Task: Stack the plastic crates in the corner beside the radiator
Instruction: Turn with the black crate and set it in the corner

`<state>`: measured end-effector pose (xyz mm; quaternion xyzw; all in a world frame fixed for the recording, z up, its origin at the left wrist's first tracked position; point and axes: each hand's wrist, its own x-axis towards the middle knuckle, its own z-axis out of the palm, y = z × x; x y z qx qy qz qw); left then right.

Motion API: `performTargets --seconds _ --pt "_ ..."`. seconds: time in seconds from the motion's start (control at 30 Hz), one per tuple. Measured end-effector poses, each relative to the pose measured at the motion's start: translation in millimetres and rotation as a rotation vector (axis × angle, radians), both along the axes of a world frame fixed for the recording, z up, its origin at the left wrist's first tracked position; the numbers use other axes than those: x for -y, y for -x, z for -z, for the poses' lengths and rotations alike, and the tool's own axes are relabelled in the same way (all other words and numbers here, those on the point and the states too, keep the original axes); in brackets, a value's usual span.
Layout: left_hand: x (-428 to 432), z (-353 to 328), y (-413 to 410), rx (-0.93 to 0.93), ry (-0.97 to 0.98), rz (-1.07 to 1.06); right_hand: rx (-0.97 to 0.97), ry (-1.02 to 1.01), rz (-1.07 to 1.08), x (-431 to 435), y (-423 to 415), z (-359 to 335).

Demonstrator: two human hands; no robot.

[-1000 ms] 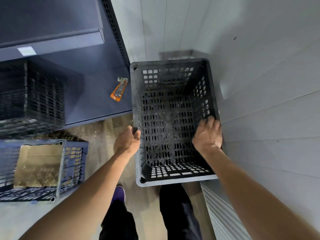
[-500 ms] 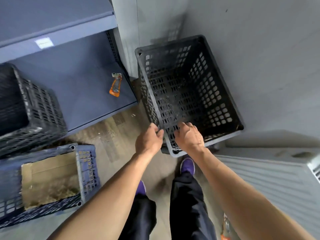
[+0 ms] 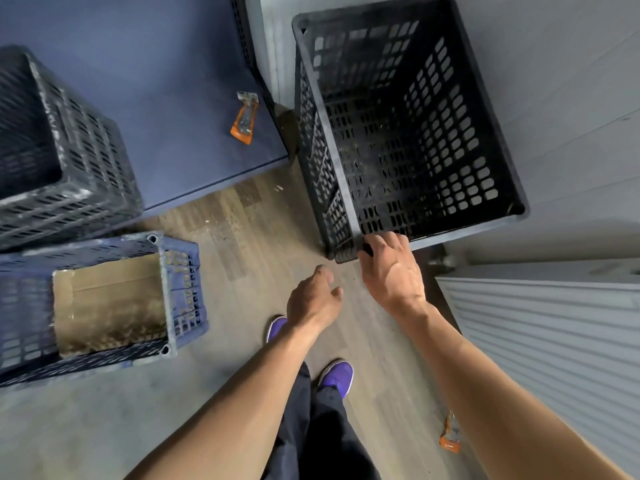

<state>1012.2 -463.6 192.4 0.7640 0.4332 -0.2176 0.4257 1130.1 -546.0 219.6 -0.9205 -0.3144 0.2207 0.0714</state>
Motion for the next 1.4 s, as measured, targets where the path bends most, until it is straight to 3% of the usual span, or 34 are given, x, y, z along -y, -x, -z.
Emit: performTargets --seconds 0.2,0.33,0.47,0.67,0.87,1.4 --pt "28.4 -10.7 -3.7 0.060 0.074 -0.069 0.052 0.020 -0.105 16.3 2.8 7.0" --pt "40.1 -14.5 -31.1 0.131 0.141 -0.048 0.185 0.153 -0.184 24.2 1.7 20.0" --pt "43.9 -11.2 -34.5 0.141 0.203 -0.054 0.167 0.236 -0.172 27.1 -0.2 21.7" --pt "28.4 -23.2 -51.7 0.231 0.335 -0.541 0.048 0.157 -0.055 24.7 0.5 16.7" --pt "20.1 -16.3 -71.4 0.180 0.094 -0.409 0.083 0.149 -0.042 15.3 -4.7 14.3" --pt "40.5 -27.5 -136.7 0.179 0.223 -0.430 0.078 0.171 -0.107 42.4 -75.9 17.4"
